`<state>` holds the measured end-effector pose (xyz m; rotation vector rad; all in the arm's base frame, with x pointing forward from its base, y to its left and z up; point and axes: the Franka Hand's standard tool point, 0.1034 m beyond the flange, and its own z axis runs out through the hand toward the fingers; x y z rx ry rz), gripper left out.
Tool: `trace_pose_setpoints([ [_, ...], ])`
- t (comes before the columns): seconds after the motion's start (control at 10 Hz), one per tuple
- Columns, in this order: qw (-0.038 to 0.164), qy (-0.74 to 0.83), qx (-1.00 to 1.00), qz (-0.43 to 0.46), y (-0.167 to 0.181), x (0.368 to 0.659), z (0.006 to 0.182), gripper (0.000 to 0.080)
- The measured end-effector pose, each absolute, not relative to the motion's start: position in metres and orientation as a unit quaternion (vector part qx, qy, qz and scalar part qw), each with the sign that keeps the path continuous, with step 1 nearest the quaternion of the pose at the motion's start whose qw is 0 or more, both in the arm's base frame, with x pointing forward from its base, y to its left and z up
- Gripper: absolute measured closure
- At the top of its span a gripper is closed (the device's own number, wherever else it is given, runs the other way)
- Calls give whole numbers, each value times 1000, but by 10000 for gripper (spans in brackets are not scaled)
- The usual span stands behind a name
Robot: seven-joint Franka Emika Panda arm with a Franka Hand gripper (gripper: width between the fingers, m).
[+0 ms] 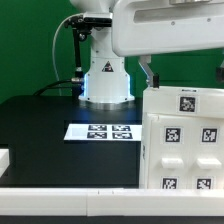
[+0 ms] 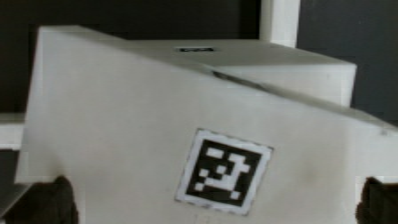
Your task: Assemble cabinet
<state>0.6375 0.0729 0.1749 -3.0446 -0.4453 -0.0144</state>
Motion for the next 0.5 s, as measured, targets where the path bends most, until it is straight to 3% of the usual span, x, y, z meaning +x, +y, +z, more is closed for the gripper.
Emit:
trace_pose_setpoints([
  [0.2,19,-259,-966,1,81,638,177,2],
  [0.3,23,-280,-959,-27,71,642,182,2],
  [0.5,9,-343,-939,-23,61,638,181,2],
])
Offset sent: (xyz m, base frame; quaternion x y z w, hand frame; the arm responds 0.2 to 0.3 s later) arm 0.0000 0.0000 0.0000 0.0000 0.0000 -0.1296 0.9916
